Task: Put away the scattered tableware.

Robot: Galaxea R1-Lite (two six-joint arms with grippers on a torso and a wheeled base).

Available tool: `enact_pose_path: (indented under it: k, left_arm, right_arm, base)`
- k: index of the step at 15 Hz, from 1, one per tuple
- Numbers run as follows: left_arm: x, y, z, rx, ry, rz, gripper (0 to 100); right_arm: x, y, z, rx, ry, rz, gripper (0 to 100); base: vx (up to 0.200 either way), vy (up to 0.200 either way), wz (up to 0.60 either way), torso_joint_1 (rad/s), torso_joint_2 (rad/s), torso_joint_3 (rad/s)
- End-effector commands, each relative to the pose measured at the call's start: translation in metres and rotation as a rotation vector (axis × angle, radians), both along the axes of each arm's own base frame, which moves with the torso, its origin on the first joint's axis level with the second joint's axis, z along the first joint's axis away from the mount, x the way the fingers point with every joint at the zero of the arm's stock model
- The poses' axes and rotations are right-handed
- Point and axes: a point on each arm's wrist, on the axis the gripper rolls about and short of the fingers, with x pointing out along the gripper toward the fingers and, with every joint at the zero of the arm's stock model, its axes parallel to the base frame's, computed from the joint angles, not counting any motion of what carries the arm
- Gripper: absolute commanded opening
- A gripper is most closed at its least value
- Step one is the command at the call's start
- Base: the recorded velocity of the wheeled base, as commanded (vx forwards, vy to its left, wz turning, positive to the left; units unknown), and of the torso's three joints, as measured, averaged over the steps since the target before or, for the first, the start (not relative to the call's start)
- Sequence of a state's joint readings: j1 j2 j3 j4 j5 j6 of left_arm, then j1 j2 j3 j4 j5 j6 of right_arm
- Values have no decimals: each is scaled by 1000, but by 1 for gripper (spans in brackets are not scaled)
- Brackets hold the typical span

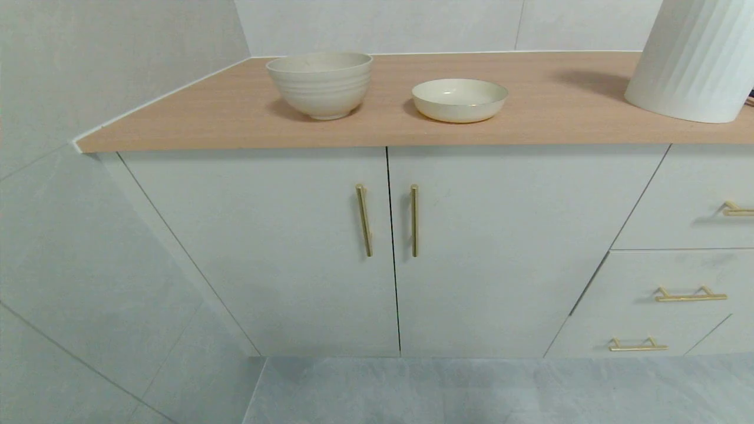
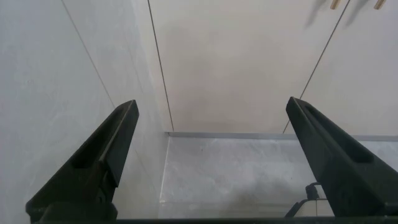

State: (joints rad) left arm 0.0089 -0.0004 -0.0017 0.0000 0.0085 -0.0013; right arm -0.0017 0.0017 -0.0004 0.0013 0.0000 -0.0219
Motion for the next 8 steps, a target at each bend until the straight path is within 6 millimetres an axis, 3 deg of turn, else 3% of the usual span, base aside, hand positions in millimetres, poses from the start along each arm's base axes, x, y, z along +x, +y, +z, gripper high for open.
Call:
enact_pose_path:
  k: [1, 2, 3, 5, 7, 8]
  left_arm:
    - [0, 0, 0, 0, 1, -1, 100]
    - [0, 0, 0, 0, 1, 1, 100]
    - [0, 0, 0, 0, 1, -1, 100]
    - [0, 0, 0, 0, 1, 1, 100]
    - [0, 0, 0, 0, 1, 1, 100]
    - [0, 0, 0, 0, 1, 1, 100]
  right_arm:
    - [-6, 2, 24, -1, -82, 77, 100]
    - [-11, 4, 55, 36, -117, 213, 100]
    - [-7, 5, 67, 67, -73, 310, 100]
    - [35, 12, 88, 113, 191, 567, 100]
    - [79, 17, 107, 123, 316, 662, 100]
    - [83, 17, 108, 119, 324, 668, 100]
  base:
    - [0, 0, 0, 0, 0, 0]
    - [0, 0, 0, 0, 0, 0]
    - [0, 0, 0, 0, 0, 0]
    - [0, 0, 0, 0, 0, 0]
    - [0, 0, 0, 0, 0, 0]
    - [0, 0, 0, 0, 0, 0]
